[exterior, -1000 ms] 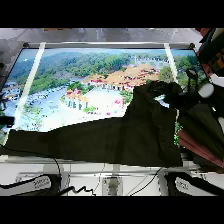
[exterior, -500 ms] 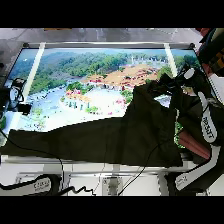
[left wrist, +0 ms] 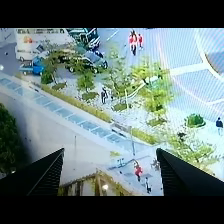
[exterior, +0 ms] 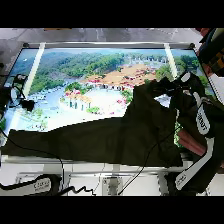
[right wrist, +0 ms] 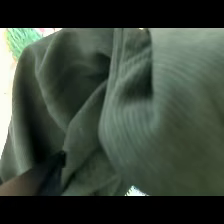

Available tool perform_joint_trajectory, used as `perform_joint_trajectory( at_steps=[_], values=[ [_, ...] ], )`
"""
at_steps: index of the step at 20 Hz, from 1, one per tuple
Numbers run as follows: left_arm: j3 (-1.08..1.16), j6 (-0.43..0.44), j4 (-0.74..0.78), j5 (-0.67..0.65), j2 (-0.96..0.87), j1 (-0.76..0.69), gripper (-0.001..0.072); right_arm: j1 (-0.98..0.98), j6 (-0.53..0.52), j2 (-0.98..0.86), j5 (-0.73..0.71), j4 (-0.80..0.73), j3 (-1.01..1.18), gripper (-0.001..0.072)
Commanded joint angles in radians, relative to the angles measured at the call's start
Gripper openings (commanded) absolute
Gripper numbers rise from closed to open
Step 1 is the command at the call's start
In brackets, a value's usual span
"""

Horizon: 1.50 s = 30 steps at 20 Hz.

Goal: Fold the clothes and pants, and hang the long-sleeved shirts on hangers.

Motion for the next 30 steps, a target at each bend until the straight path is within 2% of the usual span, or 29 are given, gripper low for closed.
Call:
perform_joint_trajectory(
  at_steps=[1, 2, 3, 4, 5, 9, 12, 15, 17, 18, 20, 22, 24, 25, 26, 27, 30],
  values=[
    [0.000, 0.000, -0.008, 0.008, -0.001, -0.001, 0.0646, 0.024, -0.001, -0.040, -0.043, 0.010, 0.004, 0.0420],
    [0.000, 0.000, -0.008, 0.008, 0.000, -0.001, 0.0646, 0.033, -0.010, -0.040, -0.069, -0.002, 0.011, 0.0298],
    [0.000, 0.000, -0.008, 0.008, 0.000, -0.001, 0.0647, 0.042, -0.032, -0.040, -0.071, -0.008, 0.025, 0.0210],
    [0.000, 0.000, -0.008, 0.008, 0.000, -0.001, 0.0646, 0.049, -0.045, -0.040, -0.052, -0.035, 0.041, 0.0154],
    [0.000, 0.000, -0.008, 0.008, 0.000, -0.001, 0.0647, 0.052, -0.092, -0.038, -0.035, -0.040, 0.065, 0.0031],
    [0.000, 0.000, -0.008, 0.008, 0.000, -0.001, 0.0647, 0.110, -0.271, -0.018, 0.043, -0.029, 0.259, 0.0031],
    [0.000, 0.000, -0.008, 0.004, 0.000, -0.013, 0.0646, 0.202, -0.446, 0.022, 0.059, -0.005, 0.421, 0.0031],
    [0.000, 0.000, -0.008, 0.004, 0.000, -0.050, 0.0646, 0.339, -0.649, 0.132, 0.038, 0.070, 0.393, 0.0031],
    [0.000, 0.000, -0.008, 0.004, 0.000, -0.082, 0.0647, 0.446, -0.742, 0.187, 0.062, 0.135, 0.354, 0.0031],
    [0.000, -0.001, -0.008, 0.004, 0.000, -0.098, 0.0647, 0.505, -0.795, 0.198, 0.112, 0.171, 0.352, 0.0031],
    [0.000, -0.060, -0.007, 0.008, 0.000, -0.121, 0.0647, 0.614, -0.891, 0.203, 0.260, 0.233, 0.352, 0.0031],
    [0.000, -0.135, -0.007, 0.007, 0.000, -0.121, 0.0646, 0.724, -1.051, 0.203, 0.455, 0.233, 0.347, 0.0031],
    [0.000, -0.173, -0.003, 0.004, 0.000, -0.111, 0.0646, 0.789, -1.163, 0.203, 0.563, 0.182, 0.333, 0.0031],
    [0.000, -0.184, -0.003, 0.001, 0.000, -0.109, 0.0647, 0.805, -1.148, 0.203, 0.553, 0.124, 0.327, 0.0087],
    [0.000, -0.188, -0.006, -0.005, 0.000, -0.105, 0.0646, 0.804, -1.103, 0.203, 0.515, 0.056, 0.324, 0.0215],
    [0.000, -0.188, -0.008, -0.015, 0.000, -0.105, 0.0647, 0.792, -1.024, 0.203, 0.443, -0.043, 0.325, 0.0300],
    [0.000, -0.187, -0.088, -0.064, -0.001, -0.106, 0.0647, 0.703, -0.753, 0.203, 0.196, -0.280, 0.324, 0.0301]
  ],
)
